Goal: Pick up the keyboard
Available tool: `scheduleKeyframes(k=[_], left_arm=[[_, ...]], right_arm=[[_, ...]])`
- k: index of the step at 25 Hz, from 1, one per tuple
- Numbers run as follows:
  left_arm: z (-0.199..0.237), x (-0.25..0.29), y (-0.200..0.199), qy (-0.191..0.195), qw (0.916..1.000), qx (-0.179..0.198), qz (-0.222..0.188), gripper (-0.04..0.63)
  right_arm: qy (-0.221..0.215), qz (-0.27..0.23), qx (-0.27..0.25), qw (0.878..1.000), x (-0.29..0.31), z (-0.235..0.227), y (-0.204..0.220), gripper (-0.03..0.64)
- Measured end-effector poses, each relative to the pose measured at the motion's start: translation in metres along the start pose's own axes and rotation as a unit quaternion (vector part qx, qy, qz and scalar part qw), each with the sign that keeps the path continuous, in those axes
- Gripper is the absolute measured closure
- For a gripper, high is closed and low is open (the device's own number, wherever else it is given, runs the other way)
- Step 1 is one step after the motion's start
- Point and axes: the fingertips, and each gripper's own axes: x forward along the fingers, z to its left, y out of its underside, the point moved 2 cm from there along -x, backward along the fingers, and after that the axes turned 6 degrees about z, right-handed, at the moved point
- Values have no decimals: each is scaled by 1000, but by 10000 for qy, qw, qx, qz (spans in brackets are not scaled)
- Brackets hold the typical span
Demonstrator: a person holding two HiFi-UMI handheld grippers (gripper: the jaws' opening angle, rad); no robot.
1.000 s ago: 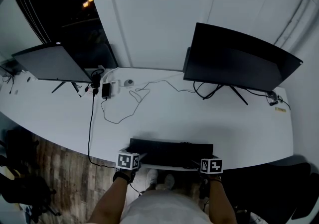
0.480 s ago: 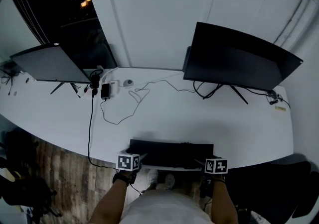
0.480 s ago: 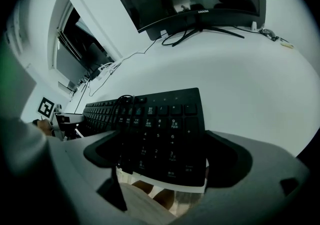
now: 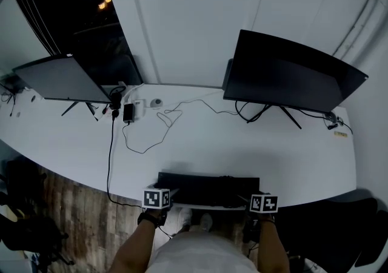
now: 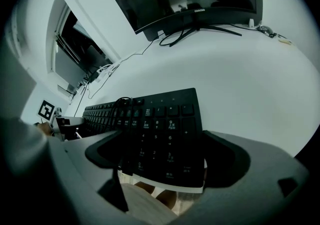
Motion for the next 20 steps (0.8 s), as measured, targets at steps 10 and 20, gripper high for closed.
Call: scheduleKeyframes(k=[10, 20], left_arm=[[-1, -2, -2, -69, 9999, -121, -54, 193], [-1, -11, -3, -153, 9993, -250, -224, 193]], right_arm=[[115, 28, -96, 9999, 1, -1, 1, 144], [162, -142, -288, 9994, -5, 5, -10, 141]])
